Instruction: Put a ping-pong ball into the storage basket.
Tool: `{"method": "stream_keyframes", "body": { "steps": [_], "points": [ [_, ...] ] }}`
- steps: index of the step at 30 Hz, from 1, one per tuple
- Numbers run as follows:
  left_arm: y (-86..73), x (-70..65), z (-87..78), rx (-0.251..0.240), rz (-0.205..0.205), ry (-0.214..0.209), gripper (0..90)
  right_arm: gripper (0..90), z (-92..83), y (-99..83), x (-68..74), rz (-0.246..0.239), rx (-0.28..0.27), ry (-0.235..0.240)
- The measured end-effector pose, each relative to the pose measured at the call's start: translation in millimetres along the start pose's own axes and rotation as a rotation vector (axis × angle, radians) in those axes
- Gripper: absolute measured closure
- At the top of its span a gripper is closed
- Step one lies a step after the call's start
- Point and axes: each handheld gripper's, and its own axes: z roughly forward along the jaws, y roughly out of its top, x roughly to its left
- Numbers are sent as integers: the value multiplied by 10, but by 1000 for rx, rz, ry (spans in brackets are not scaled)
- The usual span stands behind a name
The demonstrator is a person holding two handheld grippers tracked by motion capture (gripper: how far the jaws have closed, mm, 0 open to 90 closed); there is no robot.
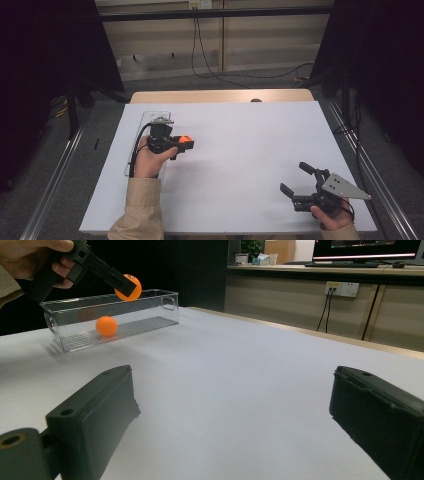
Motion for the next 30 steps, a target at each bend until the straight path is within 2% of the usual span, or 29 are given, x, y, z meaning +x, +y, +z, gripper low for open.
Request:
{"method": "stream_keyframes", "body": {
  "steps": [14, 30],
  "points": [
    [-15, 56, -65, -19, -16, 18, 508, 43, -1, 1, 0, 0, -1, 1],
    [-39, 132, -120, -19, -21, 33, 507, 43, -1, 0, 1, 0, 0, 1]
  ]
}}
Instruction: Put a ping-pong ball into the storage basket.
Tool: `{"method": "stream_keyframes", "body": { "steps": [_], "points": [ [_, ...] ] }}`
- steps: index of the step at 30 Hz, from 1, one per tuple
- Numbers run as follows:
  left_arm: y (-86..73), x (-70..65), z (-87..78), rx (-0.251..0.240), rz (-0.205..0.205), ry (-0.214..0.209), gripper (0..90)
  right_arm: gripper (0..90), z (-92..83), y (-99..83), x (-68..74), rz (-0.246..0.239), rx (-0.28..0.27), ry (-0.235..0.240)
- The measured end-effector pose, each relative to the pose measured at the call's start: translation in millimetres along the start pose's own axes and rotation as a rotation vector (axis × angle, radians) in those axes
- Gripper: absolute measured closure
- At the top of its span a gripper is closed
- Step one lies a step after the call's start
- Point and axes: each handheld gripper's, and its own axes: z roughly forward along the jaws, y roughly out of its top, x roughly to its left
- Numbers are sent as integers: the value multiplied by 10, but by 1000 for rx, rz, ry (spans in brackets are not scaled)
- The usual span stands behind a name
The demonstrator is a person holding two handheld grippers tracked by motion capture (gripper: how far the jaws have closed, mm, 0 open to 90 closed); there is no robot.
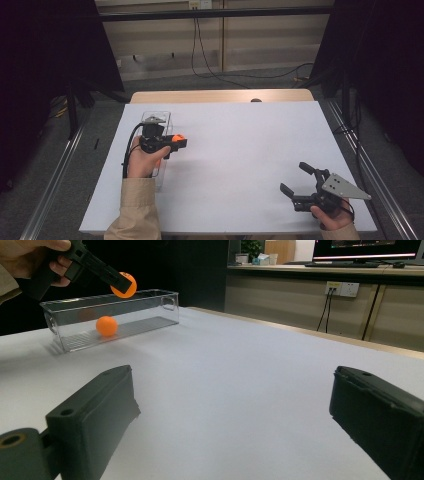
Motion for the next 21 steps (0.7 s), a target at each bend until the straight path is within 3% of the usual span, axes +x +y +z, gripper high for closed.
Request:
{"method": "stream_keyframes", "body": {
  "steps": [21],
  "points": [
    [-39, 99, -58, -13, -16, 35, 507, 43, 0, 1, 0, 0, 0, 0]
  ]
}}
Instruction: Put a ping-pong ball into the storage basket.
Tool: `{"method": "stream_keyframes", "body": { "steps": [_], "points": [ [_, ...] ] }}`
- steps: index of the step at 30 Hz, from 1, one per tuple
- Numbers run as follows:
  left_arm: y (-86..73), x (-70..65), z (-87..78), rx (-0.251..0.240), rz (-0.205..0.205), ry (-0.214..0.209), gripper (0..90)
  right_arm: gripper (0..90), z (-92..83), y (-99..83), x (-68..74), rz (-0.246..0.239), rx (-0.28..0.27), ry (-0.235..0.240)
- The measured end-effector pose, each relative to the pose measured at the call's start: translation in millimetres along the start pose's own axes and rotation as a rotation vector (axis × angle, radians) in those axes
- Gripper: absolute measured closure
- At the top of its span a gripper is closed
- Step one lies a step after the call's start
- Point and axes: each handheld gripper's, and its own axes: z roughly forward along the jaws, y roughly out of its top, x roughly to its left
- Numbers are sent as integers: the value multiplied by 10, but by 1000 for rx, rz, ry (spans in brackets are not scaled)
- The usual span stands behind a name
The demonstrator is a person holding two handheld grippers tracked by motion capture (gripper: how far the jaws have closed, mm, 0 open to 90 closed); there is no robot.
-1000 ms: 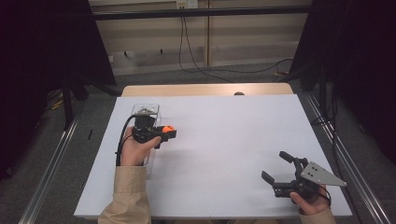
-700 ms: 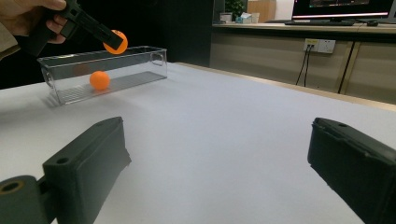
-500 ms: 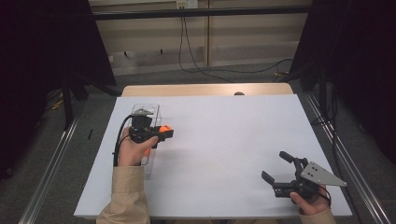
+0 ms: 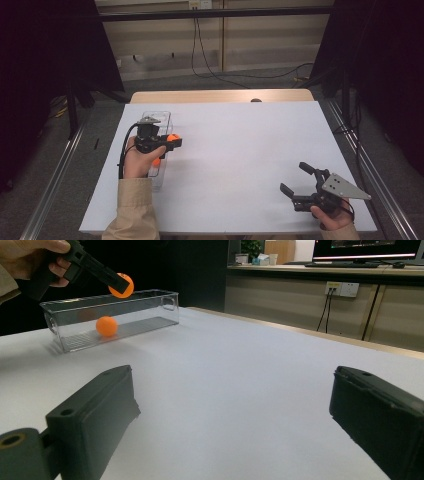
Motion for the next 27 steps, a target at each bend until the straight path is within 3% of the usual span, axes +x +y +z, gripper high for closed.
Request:
{"method": "stream_keyframes", "body": {
  "steps": [12, 27],
  "points": [
    [-18, 55, -34, -2, 4, 21, 507, 43, 2, 0, 4, 2, 2, 1],
    [-43, 123, -102, -20, -20, 44, 507, 43, 1, -1, 6, 1, 2, 0]
  ]
}}
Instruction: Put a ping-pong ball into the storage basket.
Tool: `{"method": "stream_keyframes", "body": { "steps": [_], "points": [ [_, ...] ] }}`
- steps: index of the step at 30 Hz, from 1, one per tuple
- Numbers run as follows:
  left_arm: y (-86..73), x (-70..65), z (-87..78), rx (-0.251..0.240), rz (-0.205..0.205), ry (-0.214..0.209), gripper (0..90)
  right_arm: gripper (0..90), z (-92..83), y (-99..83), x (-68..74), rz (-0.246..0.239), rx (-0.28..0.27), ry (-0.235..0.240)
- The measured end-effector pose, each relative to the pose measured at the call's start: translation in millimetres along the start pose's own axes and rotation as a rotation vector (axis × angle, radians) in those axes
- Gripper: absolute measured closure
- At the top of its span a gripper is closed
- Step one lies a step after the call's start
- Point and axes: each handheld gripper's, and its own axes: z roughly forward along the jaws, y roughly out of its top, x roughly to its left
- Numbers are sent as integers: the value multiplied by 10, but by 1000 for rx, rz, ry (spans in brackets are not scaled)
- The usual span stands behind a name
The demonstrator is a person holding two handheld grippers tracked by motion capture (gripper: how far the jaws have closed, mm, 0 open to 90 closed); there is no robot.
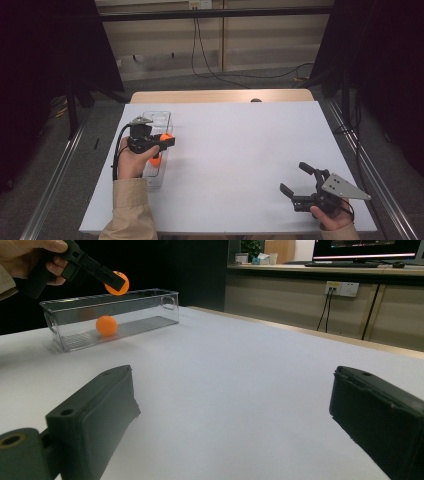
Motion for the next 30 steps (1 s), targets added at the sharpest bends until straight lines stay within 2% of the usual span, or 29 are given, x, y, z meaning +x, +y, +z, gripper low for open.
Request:
{"method": "stream_keyframes", "body": {
  "steps": [13, 22, 30],
  "points": [
    [-24, 52, -19, 5, 2, 21, 507, 43, -2, -1, -2, 2, 1, 1],
    [-29, 89, -46, -7, -10, 34, 507, 43, -16, -2, -7, 2, -2, -4],
    [-44, 133, -62, -7, -14, 71, 507, 43, -16, -2, -5, 2, -1, -5]
  ]
}}
